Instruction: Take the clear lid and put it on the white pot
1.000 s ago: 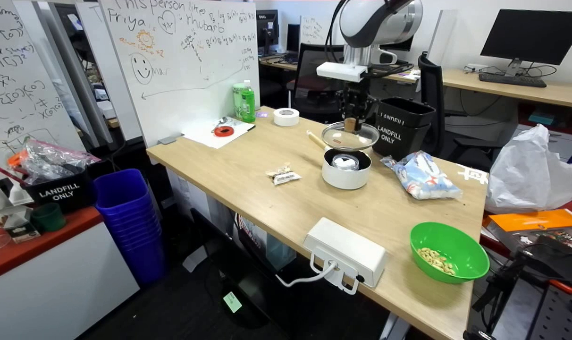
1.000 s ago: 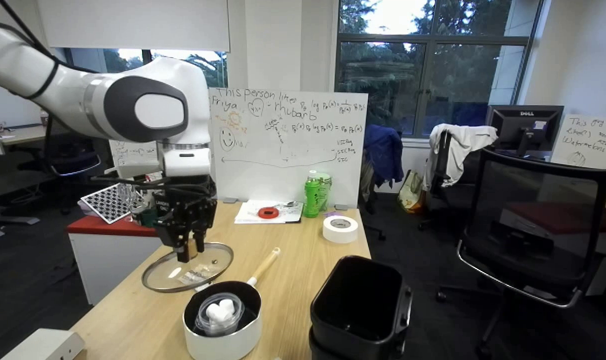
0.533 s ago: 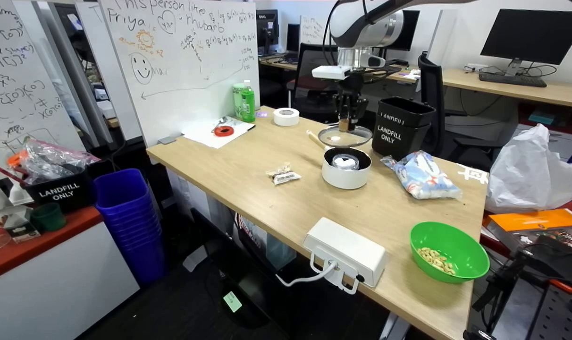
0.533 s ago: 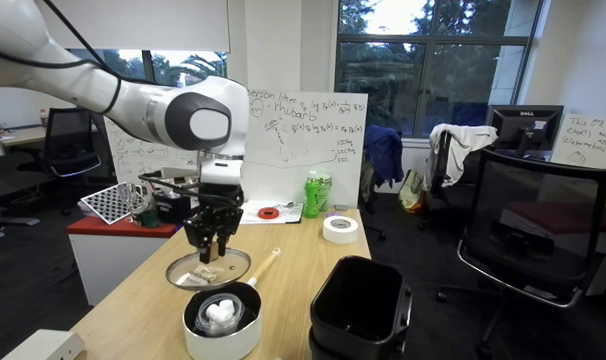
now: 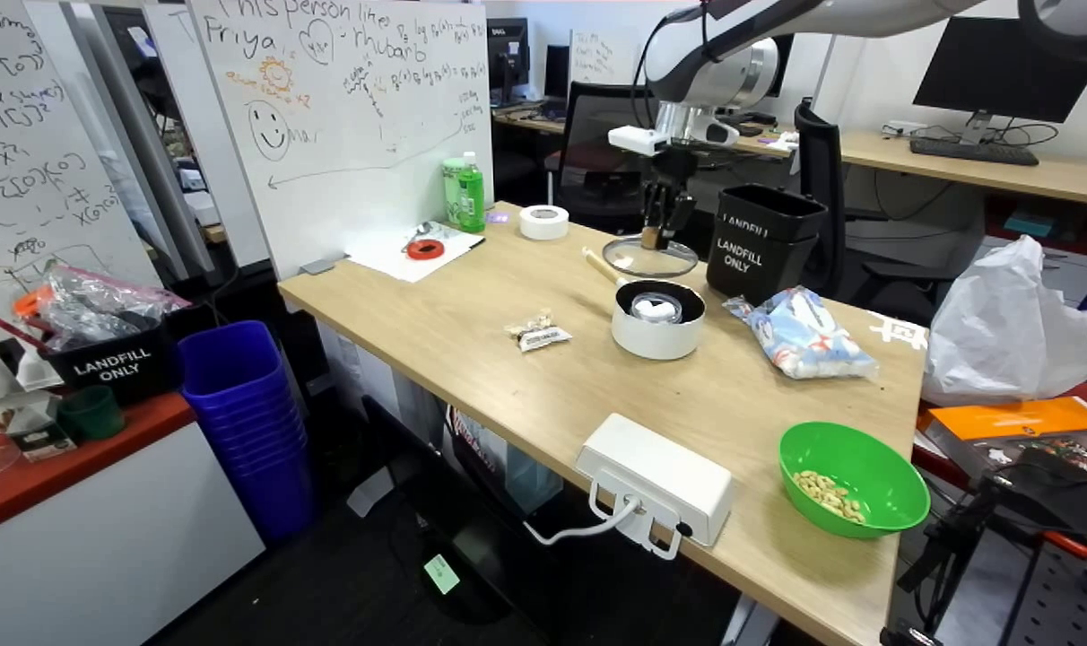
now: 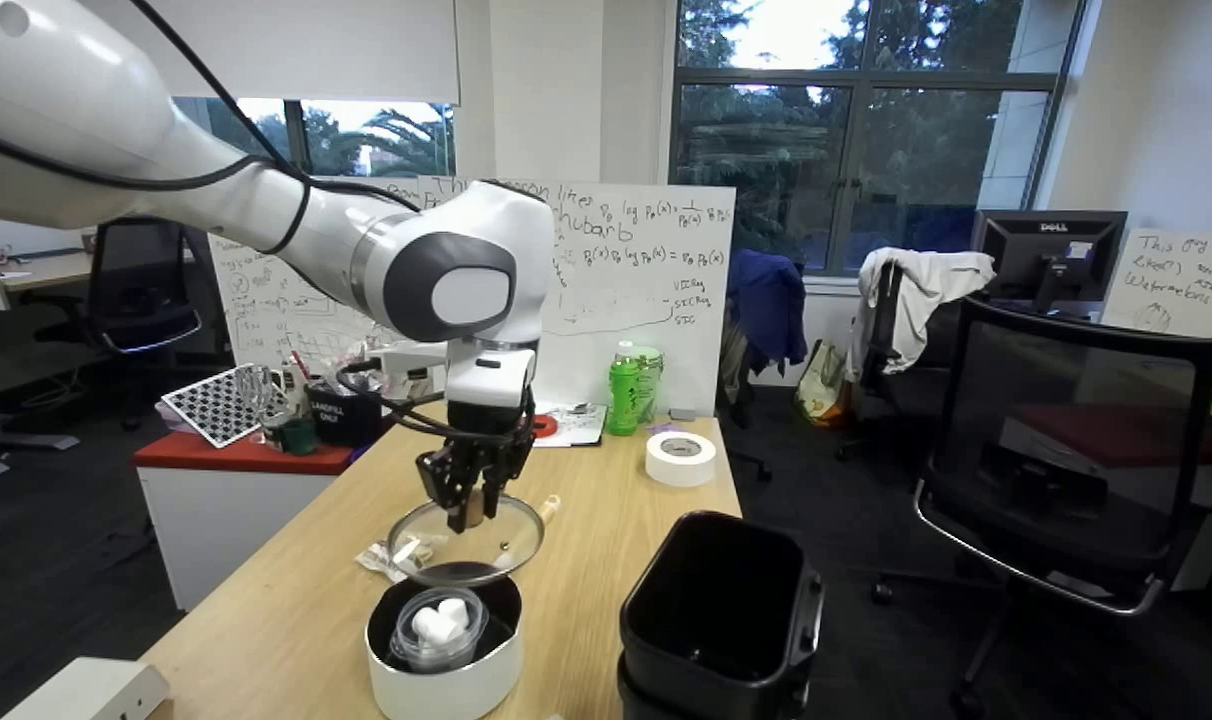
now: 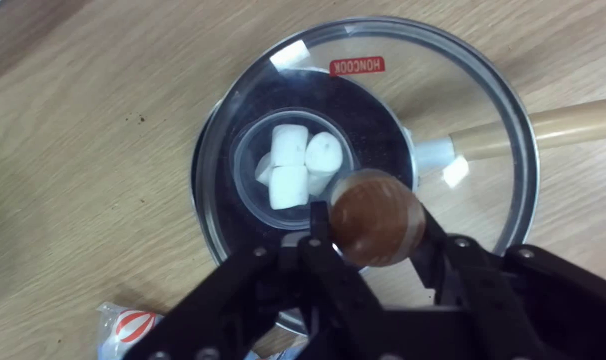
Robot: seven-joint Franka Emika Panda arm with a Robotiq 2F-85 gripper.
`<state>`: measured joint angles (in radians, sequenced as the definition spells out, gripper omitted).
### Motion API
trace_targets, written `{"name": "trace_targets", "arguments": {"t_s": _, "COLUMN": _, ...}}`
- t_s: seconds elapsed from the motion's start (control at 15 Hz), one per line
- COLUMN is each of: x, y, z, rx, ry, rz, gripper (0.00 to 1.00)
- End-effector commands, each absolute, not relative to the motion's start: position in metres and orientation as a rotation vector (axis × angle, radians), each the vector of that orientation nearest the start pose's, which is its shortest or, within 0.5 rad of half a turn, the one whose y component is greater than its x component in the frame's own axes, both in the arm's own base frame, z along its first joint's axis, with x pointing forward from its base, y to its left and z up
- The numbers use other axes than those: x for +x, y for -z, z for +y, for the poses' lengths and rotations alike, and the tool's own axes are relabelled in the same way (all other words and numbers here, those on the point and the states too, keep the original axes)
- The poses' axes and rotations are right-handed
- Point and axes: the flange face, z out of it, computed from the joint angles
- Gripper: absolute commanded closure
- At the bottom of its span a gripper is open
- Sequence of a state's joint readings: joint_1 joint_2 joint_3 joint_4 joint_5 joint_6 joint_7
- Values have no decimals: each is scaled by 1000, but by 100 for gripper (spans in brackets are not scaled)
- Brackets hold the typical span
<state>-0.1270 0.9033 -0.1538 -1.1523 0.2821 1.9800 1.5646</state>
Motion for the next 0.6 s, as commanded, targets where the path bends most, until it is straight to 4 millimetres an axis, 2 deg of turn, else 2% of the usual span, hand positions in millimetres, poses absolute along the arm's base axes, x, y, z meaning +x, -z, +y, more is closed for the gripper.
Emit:
{"name": "trace_targets", "arguments": {"t_s": 0.0, "x": 749, "y": -241, "z": -163, "rx": -1644, "ry": -127, "rz": 2558, "gripper": 84}}
{"name": "trace_targets", "arguments": {"t_s": 0.53, "x": 733, "y": -225, "z": -176, "rx": -1606, "ry": -147, "rz": 2656, "gripper": 84}}
